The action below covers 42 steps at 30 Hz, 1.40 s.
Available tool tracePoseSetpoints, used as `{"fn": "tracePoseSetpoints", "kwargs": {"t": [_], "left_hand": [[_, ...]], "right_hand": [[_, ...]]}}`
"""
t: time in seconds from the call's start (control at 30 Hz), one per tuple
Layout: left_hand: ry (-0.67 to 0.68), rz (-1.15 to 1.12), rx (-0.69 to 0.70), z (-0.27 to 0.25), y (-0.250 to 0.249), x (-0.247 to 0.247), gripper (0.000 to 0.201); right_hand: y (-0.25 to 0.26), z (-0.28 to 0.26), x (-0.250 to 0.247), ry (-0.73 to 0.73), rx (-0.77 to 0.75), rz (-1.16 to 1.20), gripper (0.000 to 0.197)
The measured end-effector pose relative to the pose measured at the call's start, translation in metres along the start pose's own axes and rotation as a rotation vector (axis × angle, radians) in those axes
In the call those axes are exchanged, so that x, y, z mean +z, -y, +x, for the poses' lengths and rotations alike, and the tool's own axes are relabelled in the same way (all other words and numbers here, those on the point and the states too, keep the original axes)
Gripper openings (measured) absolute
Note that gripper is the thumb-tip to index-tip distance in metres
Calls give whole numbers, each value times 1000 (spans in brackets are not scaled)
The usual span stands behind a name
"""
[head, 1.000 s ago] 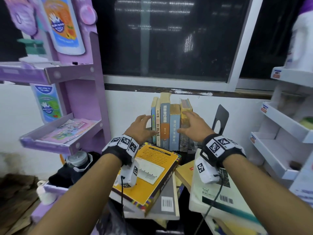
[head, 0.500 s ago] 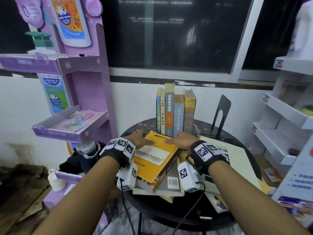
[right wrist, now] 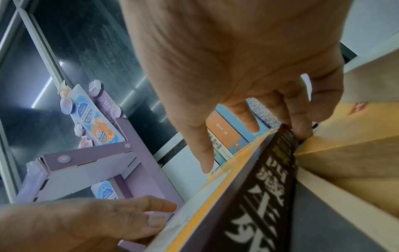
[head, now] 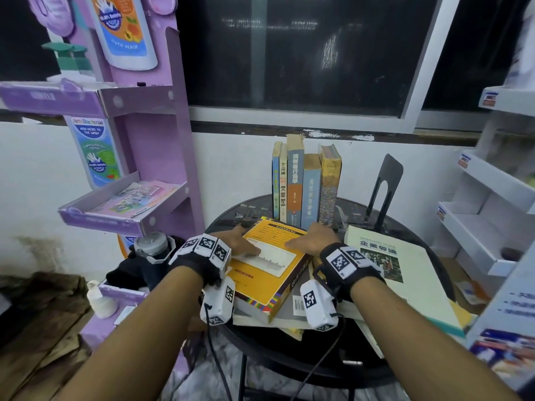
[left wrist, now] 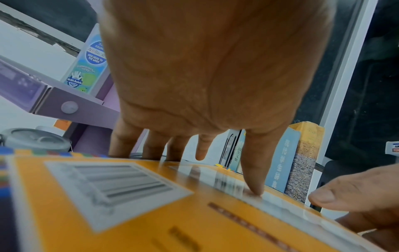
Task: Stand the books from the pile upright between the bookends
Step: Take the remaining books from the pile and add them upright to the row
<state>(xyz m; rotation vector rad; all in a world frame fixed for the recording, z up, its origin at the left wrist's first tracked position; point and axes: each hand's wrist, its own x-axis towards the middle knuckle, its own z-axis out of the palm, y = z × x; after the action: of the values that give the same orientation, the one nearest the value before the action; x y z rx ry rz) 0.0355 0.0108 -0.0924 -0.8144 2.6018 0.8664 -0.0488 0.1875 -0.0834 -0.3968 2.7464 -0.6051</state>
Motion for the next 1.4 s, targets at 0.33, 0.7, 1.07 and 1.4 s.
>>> {"fn": "tracePoseSetpoints", "kwargs": {"t": [0.33, 0.7, 1.07, 1.4], "left_hand": [[-8, 68, 53, 0, 3, -3, 74], [-13, 13, 63, -5, 9, -8, 80], [-71, -146, 105, -17, 12, -12, 74], [-183, -286, 146, -42, 13, -41, 88]], "right_hand": [[7, 10, 10, -20, 65, -28, 95], [5, 13, 9, -55, 32, 183, 100], [6, 7, 4, -151, -75, 309, 94], [26, -12, -25, -257, -206, 369, 92]]}}
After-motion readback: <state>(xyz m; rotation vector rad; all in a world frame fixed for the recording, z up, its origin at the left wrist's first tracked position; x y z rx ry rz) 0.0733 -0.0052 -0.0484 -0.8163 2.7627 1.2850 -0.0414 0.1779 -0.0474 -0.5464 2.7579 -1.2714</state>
